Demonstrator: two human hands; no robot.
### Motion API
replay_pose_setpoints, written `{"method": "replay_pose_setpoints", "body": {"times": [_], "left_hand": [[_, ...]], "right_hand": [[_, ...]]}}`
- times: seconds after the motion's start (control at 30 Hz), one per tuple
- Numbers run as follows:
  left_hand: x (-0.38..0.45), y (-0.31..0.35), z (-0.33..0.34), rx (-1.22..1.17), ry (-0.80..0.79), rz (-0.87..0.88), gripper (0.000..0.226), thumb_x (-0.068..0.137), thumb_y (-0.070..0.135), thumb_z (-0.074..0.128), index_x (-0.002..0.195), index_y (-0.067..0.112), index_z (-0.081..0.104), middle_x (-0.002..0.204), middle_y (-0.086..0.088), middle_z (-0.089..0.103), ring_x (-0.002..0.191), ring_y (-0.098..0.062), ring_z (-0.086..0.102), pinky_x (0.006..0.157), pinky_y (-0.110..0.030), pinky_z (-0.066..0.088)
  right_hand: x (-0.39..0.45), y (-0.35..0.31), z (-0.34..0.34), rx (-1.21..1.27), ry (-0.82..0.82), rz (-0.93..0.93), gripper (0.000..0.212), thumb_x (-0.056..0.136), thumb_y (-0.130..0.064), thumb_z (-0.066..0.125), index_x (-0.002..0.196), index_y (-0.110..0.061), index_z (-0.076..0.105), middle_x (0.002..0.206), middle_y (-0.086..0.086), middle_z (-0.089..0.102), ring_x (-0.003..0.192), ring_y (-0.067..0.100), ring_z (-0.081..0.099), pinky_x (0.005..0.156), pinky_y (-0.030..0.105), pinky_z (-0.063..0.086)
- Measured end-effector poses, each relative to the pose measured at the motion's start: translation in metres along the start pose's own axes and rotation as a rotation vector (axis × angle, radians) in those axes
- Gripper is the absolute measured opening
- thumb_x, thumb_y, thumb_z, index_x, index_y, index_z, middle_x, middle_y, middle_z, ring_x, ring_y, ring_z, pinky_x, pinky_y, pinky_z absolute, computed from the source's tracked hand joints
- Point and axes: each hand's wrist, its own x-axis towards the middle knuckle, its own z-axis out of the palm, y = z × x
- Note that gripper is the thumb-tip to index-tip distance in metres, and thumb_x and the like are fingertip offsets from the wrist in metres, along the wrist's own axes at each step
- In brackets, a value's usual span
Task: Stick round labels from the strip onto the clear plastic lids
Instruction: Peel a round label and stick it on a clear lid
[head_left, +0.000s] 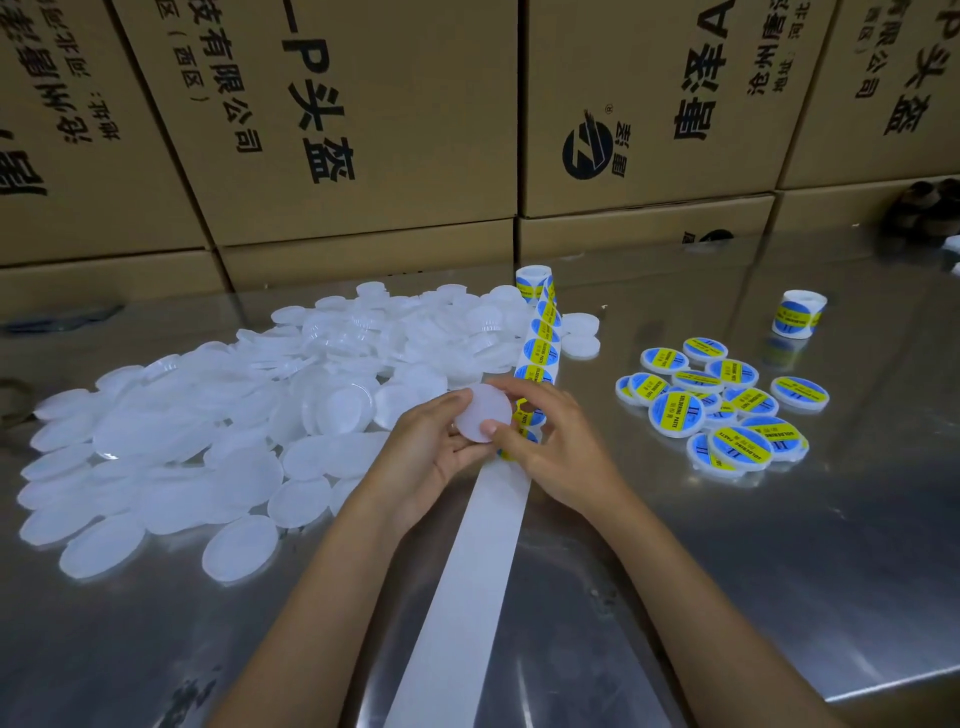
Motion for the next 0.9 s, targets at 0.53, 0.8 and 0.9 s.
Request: {"method": "replay_pose_setpoints", "body": {"times": [0.53, 0.8, 0.9], "left_hand": [[0.007, -0.004, -0.005, -0.116, 0.086, 0.119, 0.033, 0.108, 0.012, 0.042, 0.136, 0.016, 0.058, 0.139, -0.019, 0.055, 0.118, -0.037, 0.065, 0.091, -0.041, 0.059], [0.011, -0.016, 0.0, 0.003, -0.013, 0.06, 0.04, 0.105, 0.001, 0.035, 0.133, 0.015, 0.059, 0.127, -0.022, 0.066, 0.108, -0.032, 0.071, 0.082, -0.033, 0.06], [0.012, -0.015, -0.002, 0.02, -0.014, 0.035, 0.04, 0.105, 0.001, 0.035, 0.135, 0.014, 0.058, 0.128, -0.022, 0.066, 0.107, -0.033, 0.071, 0.081, -0.034, 0.061]], "right_hand": [[0.001, 0.014, -0.022, -0.371, -0.325, 0.154, 0.041, 0.077, -0.04, 0.08, 0.115, -0.038, 0.063, 0.123, -0.018, 0.058, 0.123, 0.01, 0.042, 0.111, 0.038, 0.026], [0.002, 0.01, -0.025, -0.232, -0.328, 0.159, 0.033, 0.071, -0.029, 0.086, 0.099, -0.031, 0.068, 0.1, -0.018, 0.061, 0.11, 0.015, 0.05, 0.107, 0.045, 0.036], [0.001, 0.007, -0.022, -0.2, -0.312, 0.146, 0.03, 0.068, -0.024, 0.086, 0.091, -0.03, 0.068, 0.098, -0.011, 0.063, 0.104, 0.019, 0.054, 0.103, 0.052, 0.038]]}}
